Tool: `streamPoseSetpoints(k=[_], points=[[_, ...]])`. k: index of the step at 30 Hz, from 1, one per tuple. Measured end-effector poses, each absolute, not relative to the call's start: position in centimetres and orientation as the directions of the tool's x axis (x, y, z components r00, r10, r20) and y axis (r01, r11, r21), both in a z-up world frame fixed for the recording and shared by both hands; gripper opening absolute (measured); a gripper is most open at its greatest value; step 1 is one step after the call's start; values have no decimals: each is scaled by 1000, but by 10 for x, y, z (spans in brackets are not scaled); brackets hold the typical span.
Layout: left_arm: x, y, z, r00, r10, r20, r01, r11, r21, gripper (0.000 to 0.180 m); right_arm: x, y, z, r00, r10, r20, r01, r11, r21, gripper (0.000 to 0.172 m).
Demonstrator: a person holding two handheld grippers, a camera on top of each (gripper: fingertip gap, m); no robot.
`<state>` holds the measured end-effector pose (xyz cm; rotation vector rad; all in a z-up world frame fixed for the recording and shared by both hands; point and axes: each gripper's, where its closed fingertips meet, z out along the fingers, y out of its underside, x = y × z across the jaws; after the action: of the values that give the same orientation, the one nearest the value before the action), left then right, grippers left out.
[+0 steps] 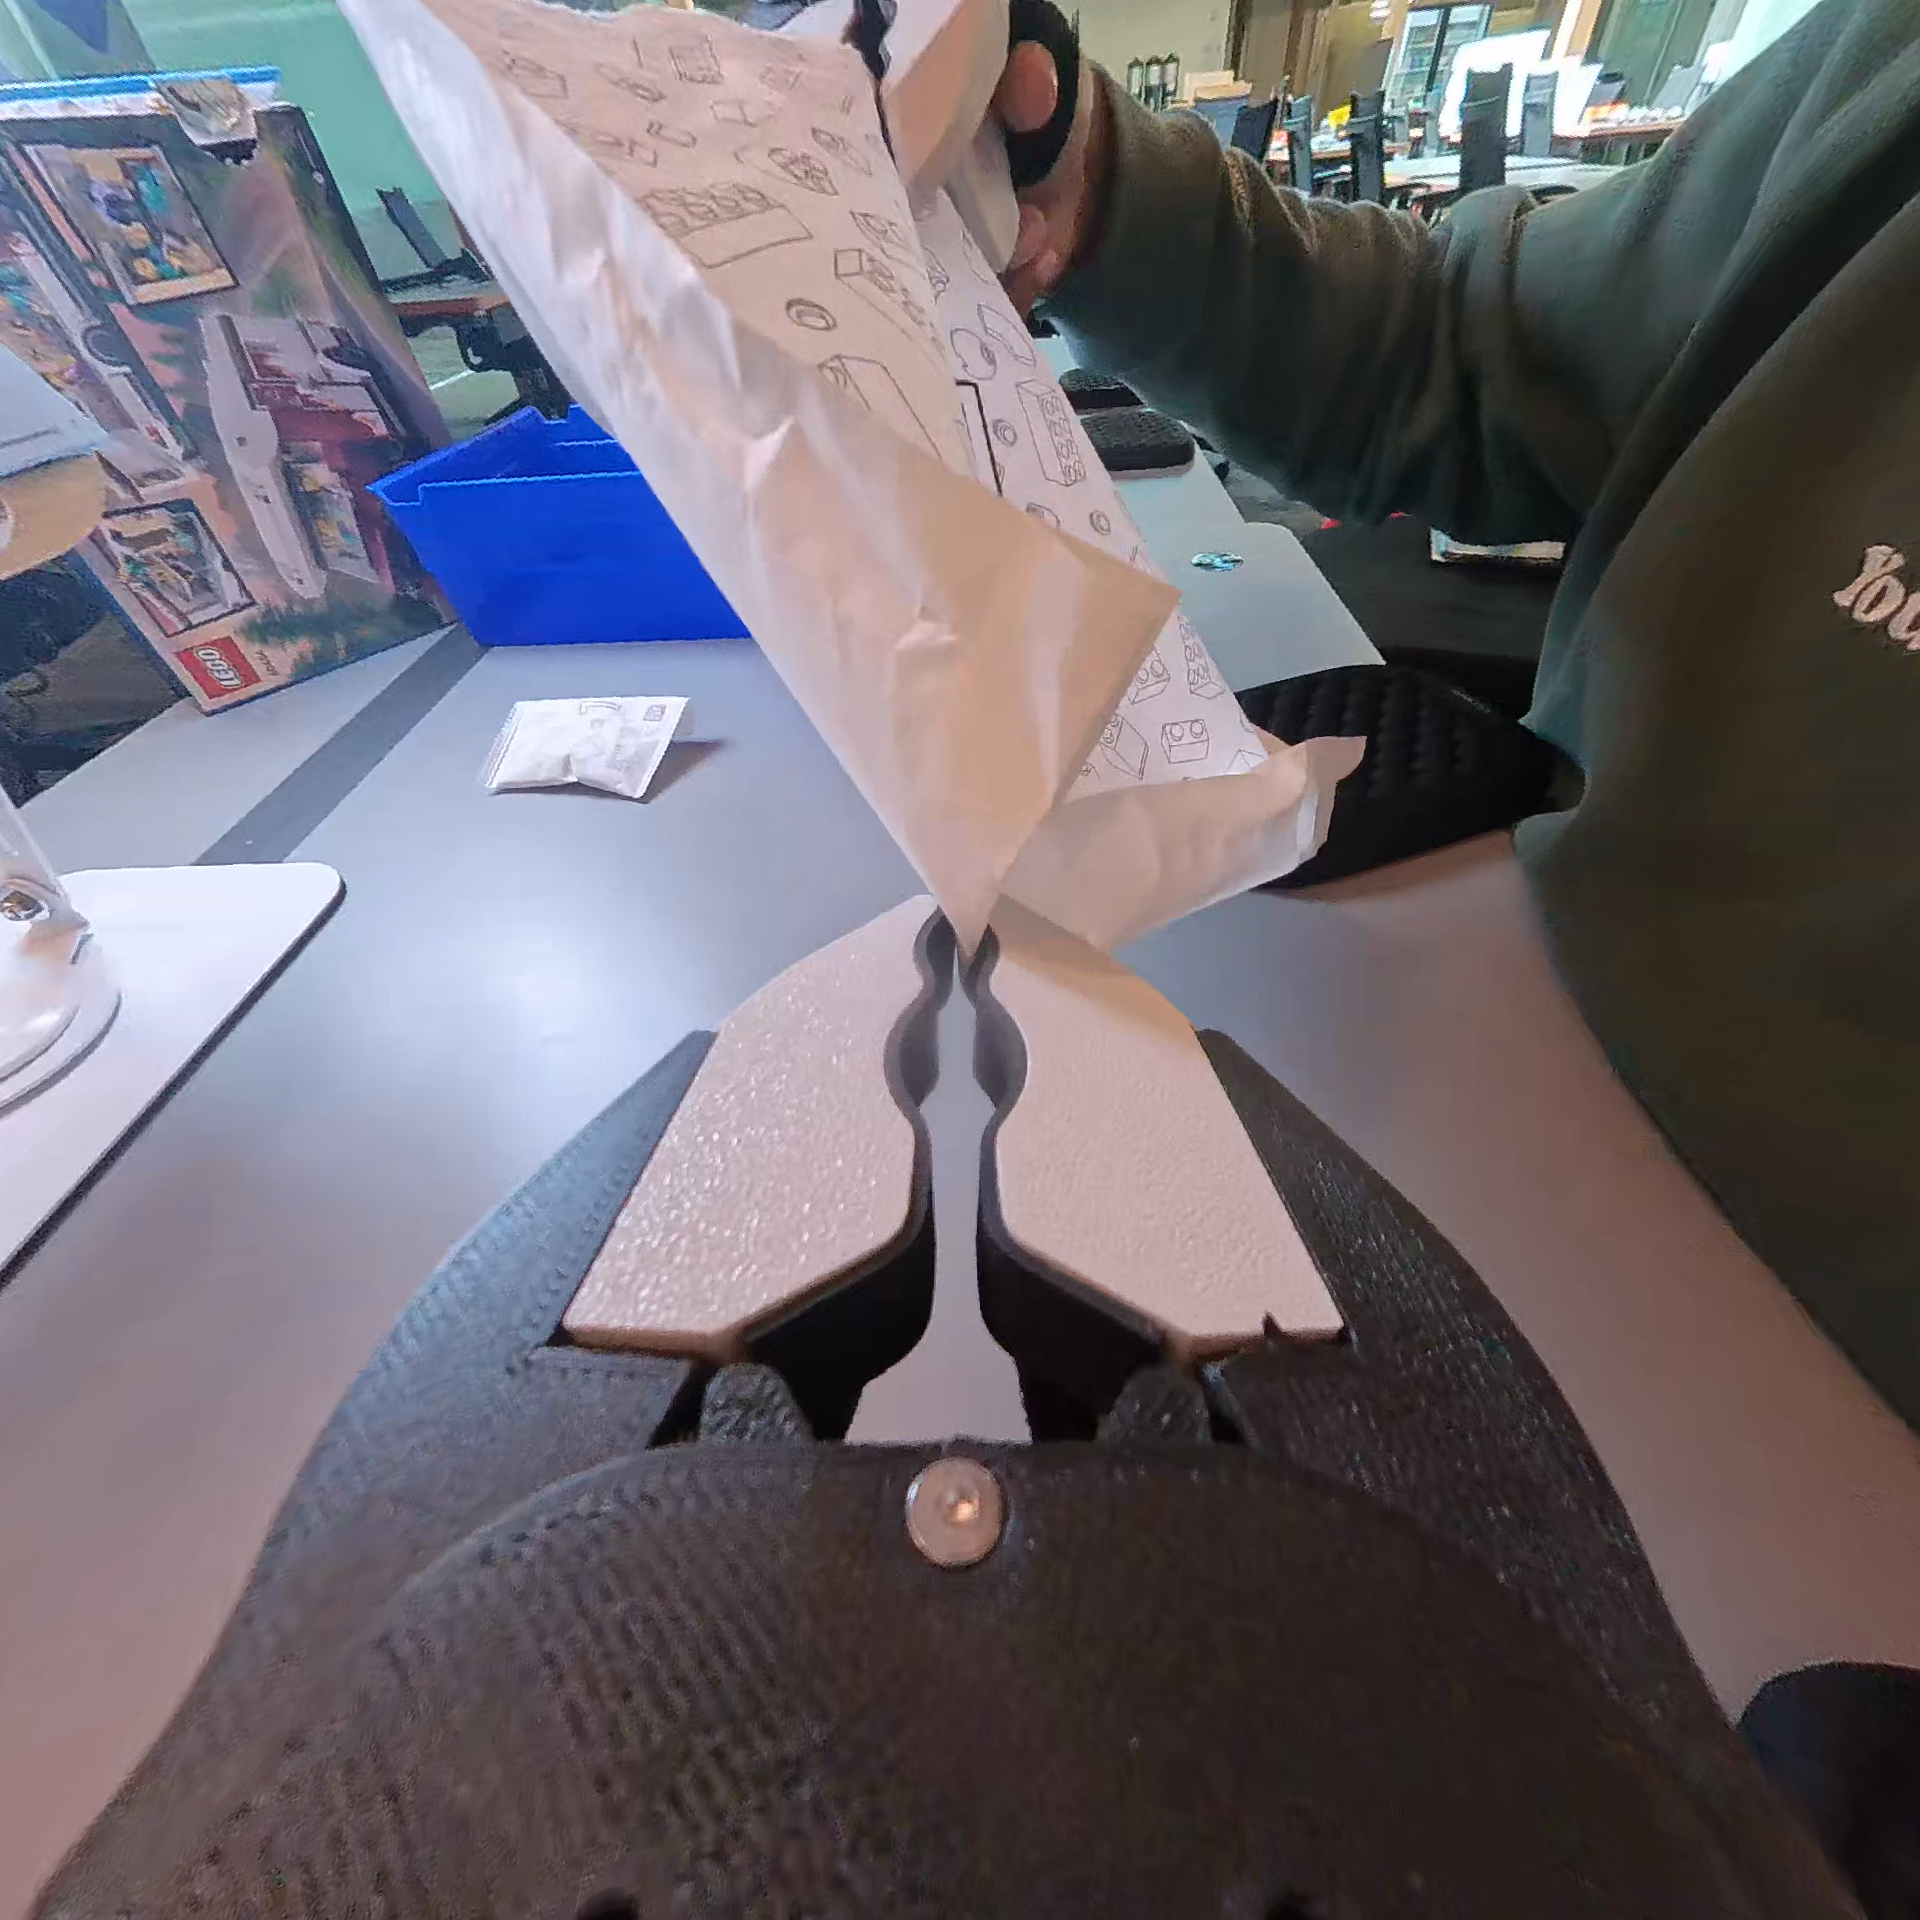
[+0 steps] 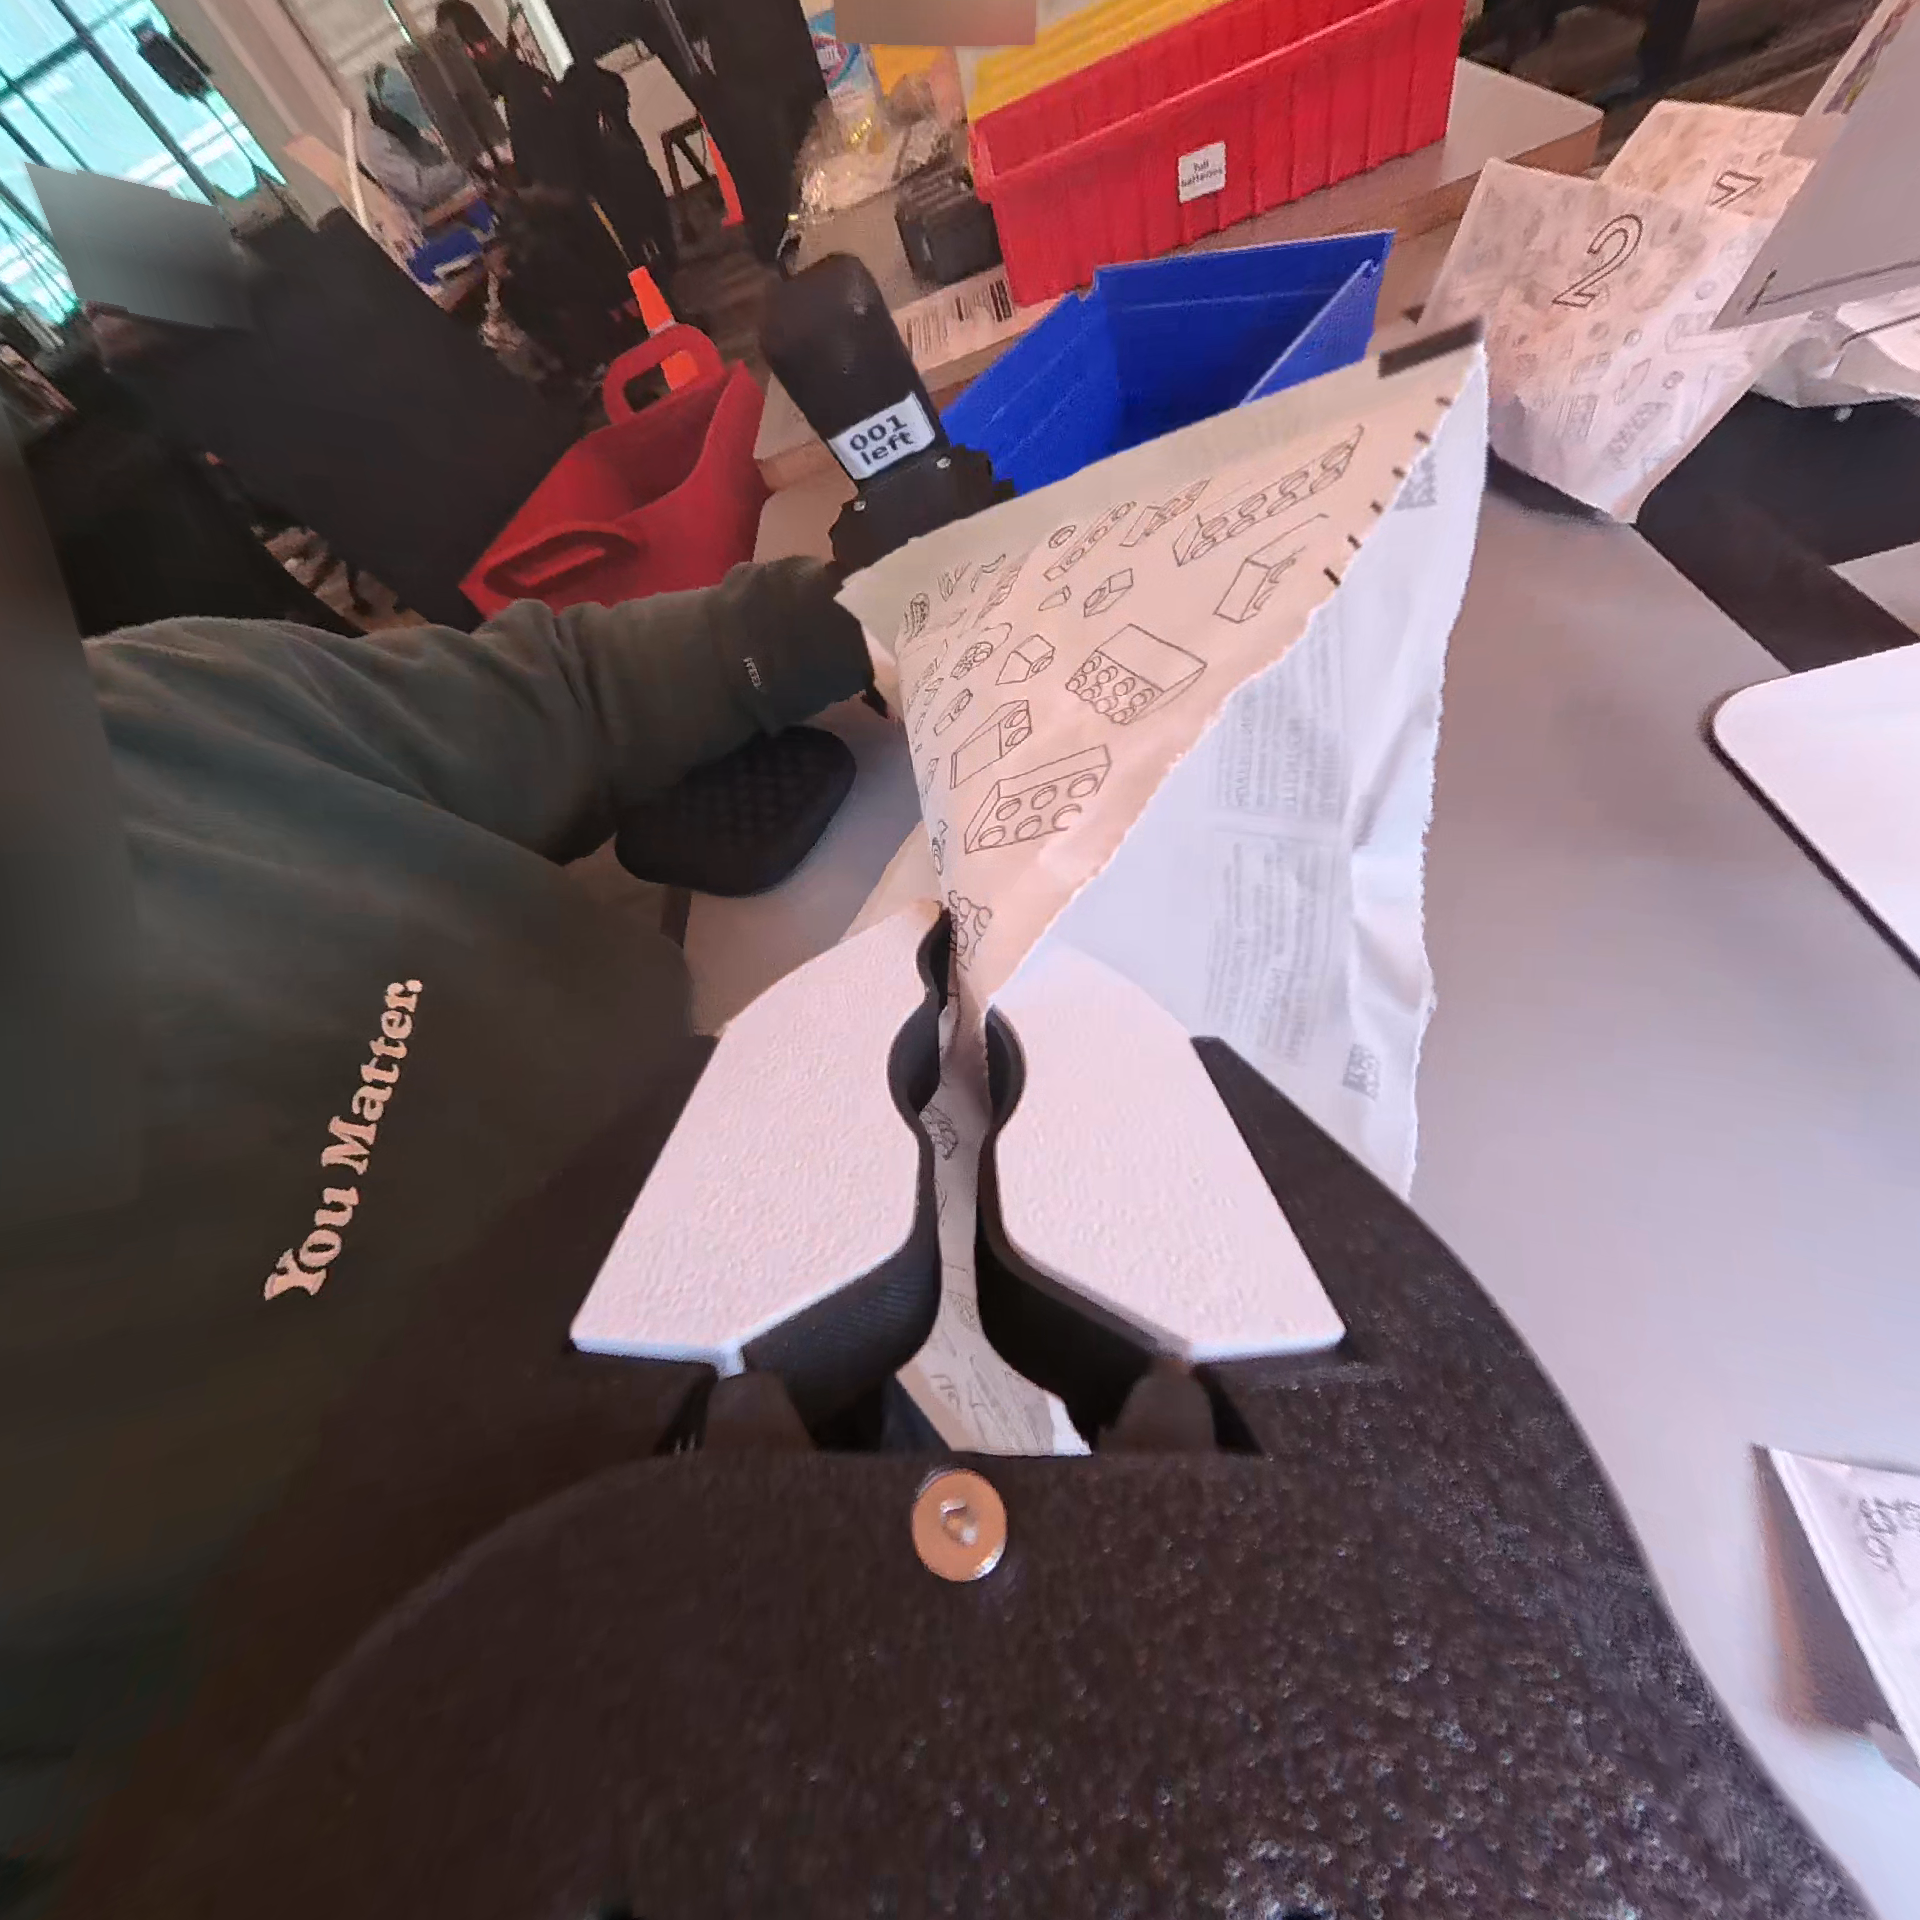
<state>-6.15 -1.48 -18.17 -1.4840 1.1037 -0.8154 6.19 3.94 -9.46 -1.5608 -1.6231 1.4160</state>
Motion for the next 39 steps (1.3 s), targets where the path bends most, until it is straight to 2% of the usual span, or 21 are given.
streamPoseSetpoints(k=[10,13,15,19,20,23,24,26,30,32,34,37,39], points=[[-66,1,-187,427,-904,-26,-142,-39,-989,1,61,-8,-95,-511,787,-347,413,-129,-901,0],[-75,14,-193,486,-873,41,-122,-114,-986,11,59,-28,-106,-567,780,-266,385,-35,-922,0],[-79,14,-193,487,-869,94,-101,-162,-982,20,56,-33,-104,-569,772,-282,350,-83,-933,0],[-82,4,-181,452,-885,110,-32,-139,-990,5,55,-33,-103,-566,766,-305,259,-185,-948,1],[-80,0,-181,431,-897,104,-37,-132,-991,3,59,-39,-102,-594,743,-309,249,-195,-949,7],[-80,-6,-180,390,-916,96,-32,-118,-992,1,72,-55,-98,-673,684,-281,201,-195,-960,45],[-80,-8,-180,375,-922,97,-26,-115,-993,1,78,-55,-96,-686,682,-253,169,-189,-967,49],[-81,-12,-181,350,-933,85,-28,-102,-994,1,91,-49,-88,-714,658,-240,120,-223,-967,47],[-78,-20,-185,274,-957,94,-34,-107,-994,0,109,-21,-87,-712,655,-253,97,-265,-959,19],[-74,-23,-187,229,-968,106,-37,-117,-992,0,105,-1,-98,-640,732,-235,123,-204,-971,2],[-71,-23,-188,217,-970,110,-40,-121,-992,0,93,17,-111,-528,838,-140,145,-73,-987,0],[-68,-16,-191,252,-959,128,-52,-146,-988,0,73,14,-122,-381,908,174,162,251,-954,0],[-68,-11,-195,279,-950,140,-71,-166,-984,0,60,13,-124,-244,860,449,191,497,-847,0]])
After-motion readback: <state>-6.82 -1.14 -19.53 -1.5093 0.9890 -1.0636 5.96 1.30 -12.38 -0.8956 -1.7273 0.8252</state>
